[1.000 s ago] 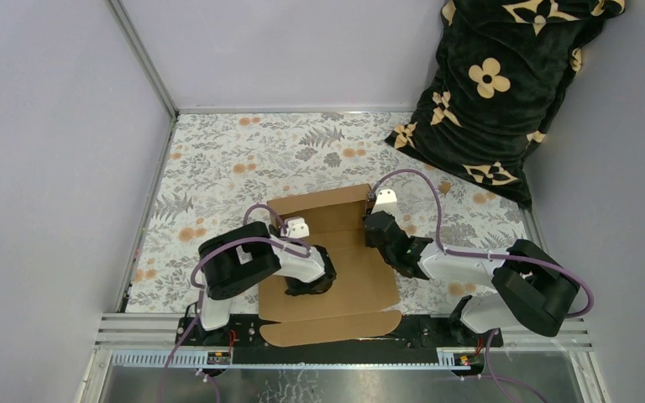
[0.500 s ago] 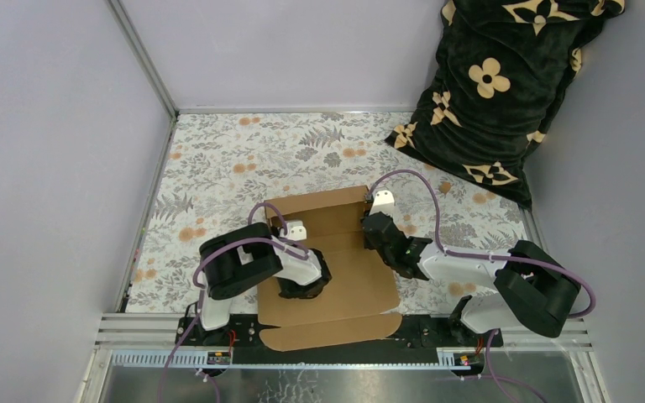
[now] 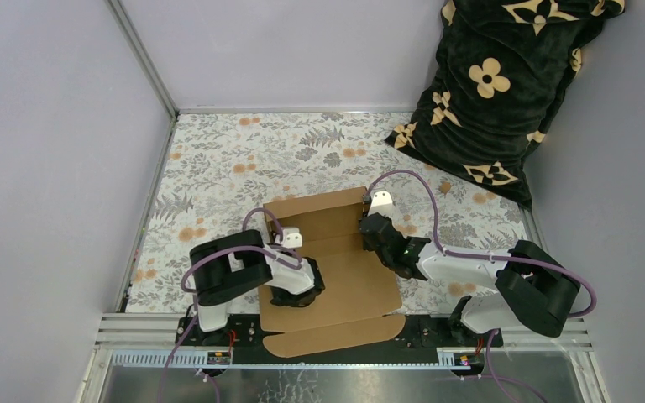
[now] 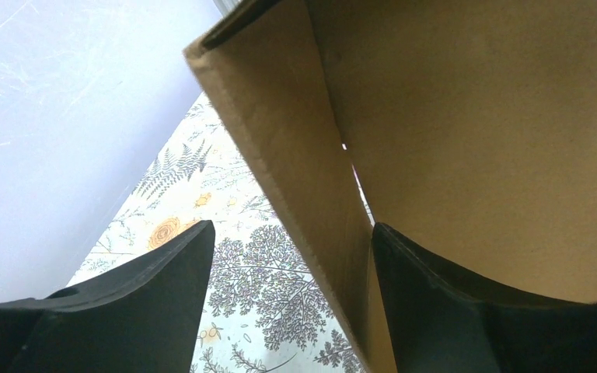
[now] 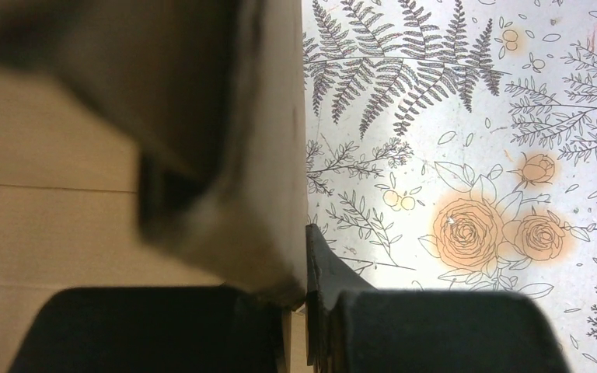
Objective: Fold the paper box
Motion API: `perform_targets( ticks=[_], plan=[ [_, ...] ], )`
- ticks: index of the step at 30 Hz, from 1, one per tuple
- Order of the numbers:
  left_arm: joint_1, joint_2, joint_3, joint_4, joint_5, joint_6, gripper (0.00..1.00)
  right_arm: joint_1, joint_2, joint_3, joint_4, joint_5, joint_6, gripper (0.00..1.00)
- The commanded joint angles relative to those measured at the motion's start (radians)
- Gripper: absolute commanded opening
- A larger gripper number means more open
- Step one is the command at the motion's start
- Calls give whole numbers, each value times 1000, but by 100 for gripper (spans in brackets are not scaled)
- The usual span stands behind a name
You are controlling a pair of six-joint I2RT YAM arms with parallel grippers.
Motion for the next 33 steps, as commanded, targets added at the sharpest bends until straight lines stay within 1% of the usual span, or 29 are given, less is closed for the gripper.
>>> perform_targets(
  ticks=[1,3,5,6,9,12,17,21,22,24,28,31,33],
  plan=[
    [-31,-73,-26,-35,-151,-604,81,8,5,23,-52,30,30,3],
    [-46,-127,-14,-38,-143,-601,85,8,3,17,-50,32,32,3],
    [-49,-177,10,-37,-114,-598,98,8,8,15,-44,33,33,3],
    [-49,-193,27,-38,-97,-592,99,8,12,16,-43,33,37,3],
    [-46,-219,91,-37,-33,-549,99,8,21,20,-40,28,37,3],
    [-43,-236,103,-36,28,-593,99,8,26,27,-37,27,34,3],
    [-49,-363,47,49,122,-600,99,8,33,28,-30,22,29,3],
    [-61,-532,-15,104,169,-592,99,7,43,25,-14,16,31,3],
    [-68,-582,-28,133,178,-552,99,8,48,23,-7,13,32,3],
    [-75,-684,-51,231,209,-426,99,8,59,28,-1,8,36,3],
    [-77,-906,-116,455,296,-127,99,8,75,33,10,-2,39,3],
    [-77,-1068,-170,624,348,61,99,8,80,35,16,-6,38,3],
    [-77,-1182,-195,745,375,222,99,8,82,36,19,-7,37,3]
  ],
)
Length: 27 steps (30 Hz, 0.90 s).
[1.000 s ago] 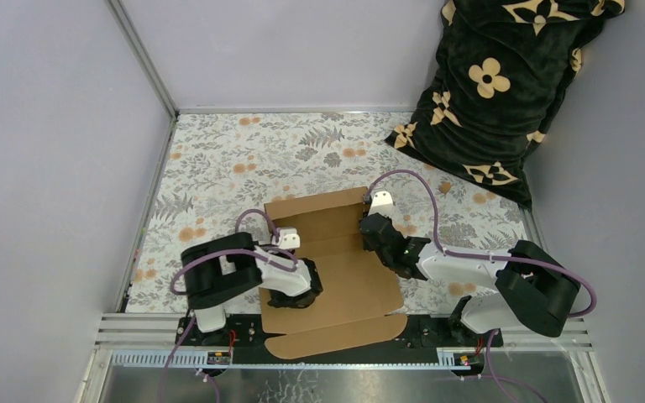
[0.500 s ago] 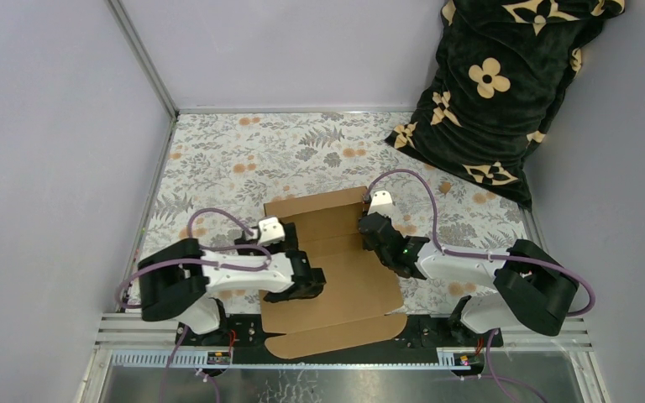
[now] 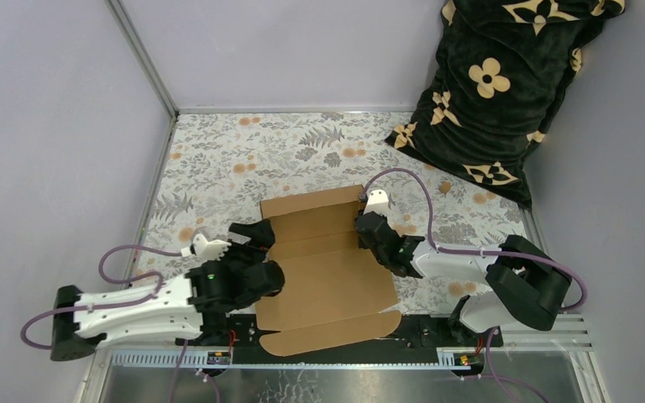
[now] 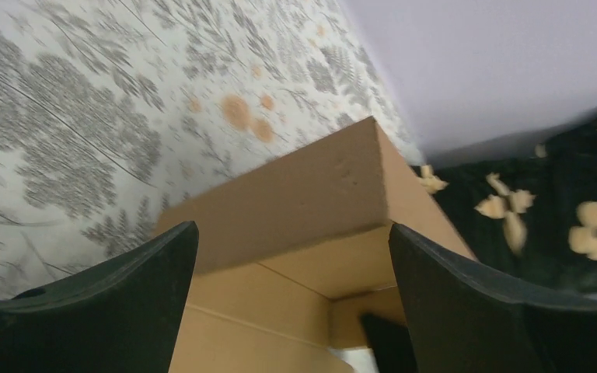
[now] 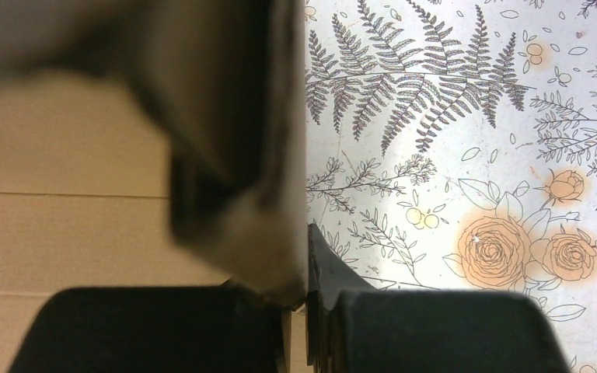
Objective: Fold the paper box
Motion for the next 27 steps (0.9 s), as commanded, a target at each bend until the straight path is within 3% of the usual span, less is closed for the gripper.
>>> perform_targets(
  ticks=[1,2,5,10,15,20,27],
  plan=[
    [-4,-190,-55,416,84,307,99,2,27,12,-34,-7,26,3],
    [-1,-212,-60,510,96,455,99,2,28,12,-33,-6,26,3],
    [0,-171,12,613,119,690,99,2,27,11,-35,2,24,3],
    [11,4,142,586,110,881,99,0,22,25,-53,28,8,3],
    [71,-46,79,704,144,1082,99,-7,42,91,-116,53,-20,3],
    [136,-125,60,705,199,1206,98,-30,58,130,-171,76,-15,3],
    [138,-58,118,637,188,1258,97,-86,49,188,-249,47,-29,2]
  ],
)
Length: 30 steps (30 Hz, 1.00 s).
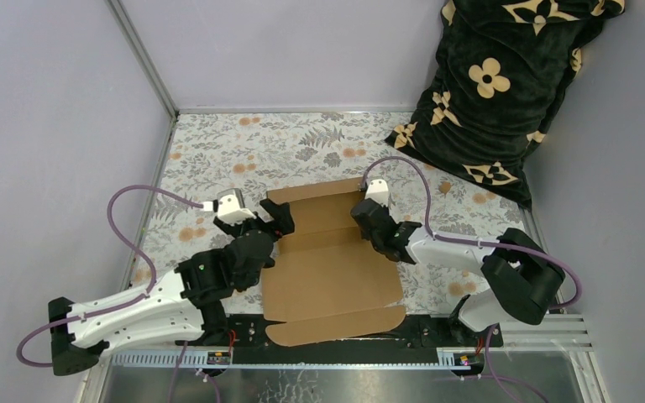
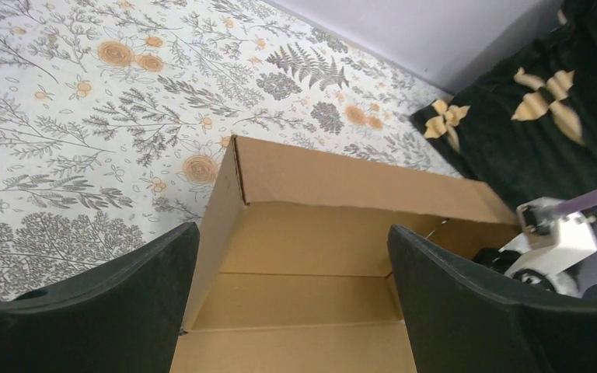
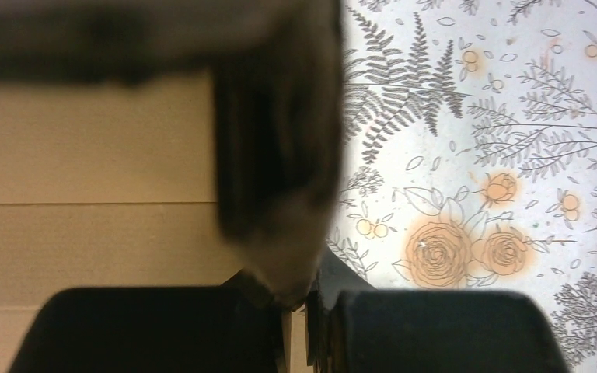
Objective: Fold the paper box
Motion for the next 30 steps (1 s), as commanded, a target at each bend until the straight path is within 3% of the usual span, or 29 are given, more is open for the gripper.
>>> perform_targets(
  ticks=[1,6,12,23,30],
  plan=[
    [6,49,52,-11,3,79,97,-40,-1,80,-112,6,-26,2],
    [12,96,84,-46,18,78,97,-82,19,165,-222,-82,-67,2],
    [68,117,117,-50,101,119,97,-112,166,329,-428,-156,-106,2],
    [385,170,180,-58,463,231,97,-119,365,514,-765,-60,-116,3],
    [534,261,198,6,688,266,98,-133,484,643,-965,-134,-133,3]
  ],
)
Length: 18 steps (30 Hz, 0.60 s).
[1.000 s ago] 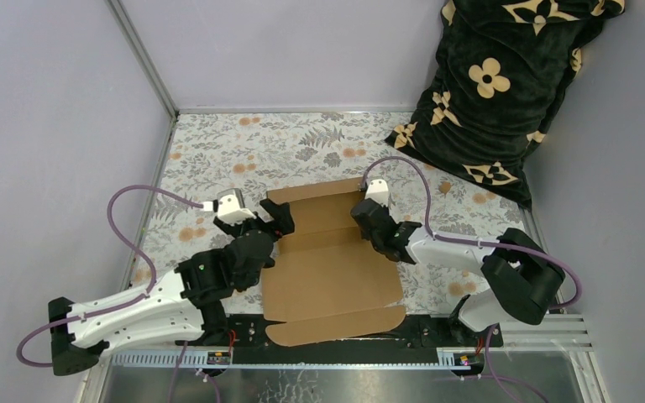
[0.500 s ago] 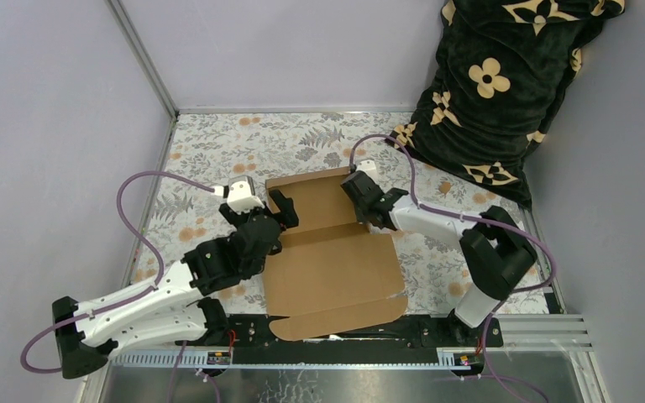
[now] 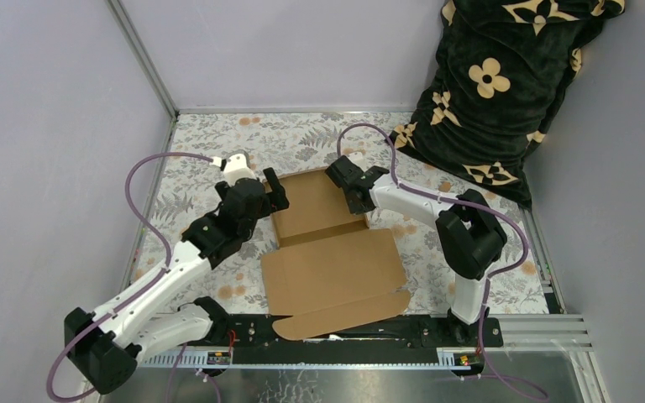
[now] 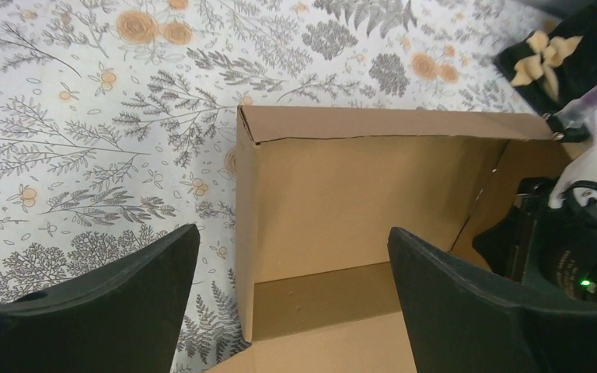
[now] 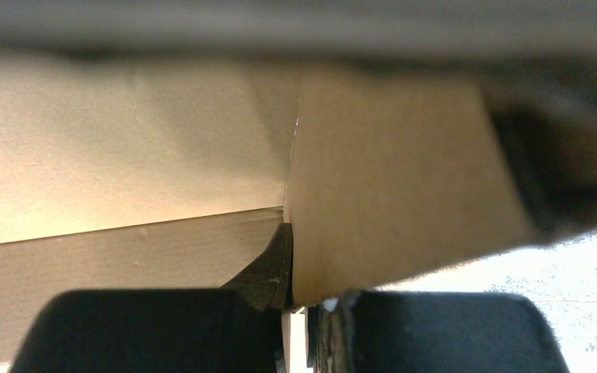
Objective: Fold the paper box
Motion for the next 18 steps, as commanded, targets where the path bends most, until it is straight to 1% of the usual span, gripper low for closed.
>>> perform_targets(
  ticks=[1,4,5,7,9,14,18],
  plan=[
    [82,52,38,69,206,56,98,-14,109,31,-335,-14,-71,3],
    [132,67,28,103,276,59,98,-24,137,48,-382,-43,-76,3],
    [146,73,26,111,298,60,98,-33,135,44,-377,-104,-87,3],
    [170,84,19,124,336,63,98,-45,119,43,-382,-148,-92,4],
    [191,94,12,139,370,68,98,-53,101,44,-384,-247,-110,6],
    [235,122,-2,169,443,76,98,-56,124,91,-486,-291,-138,7],
    [251,143,-6,192,477,74,98,-56,155,107,-521,-350,-161,7]
  ],
)
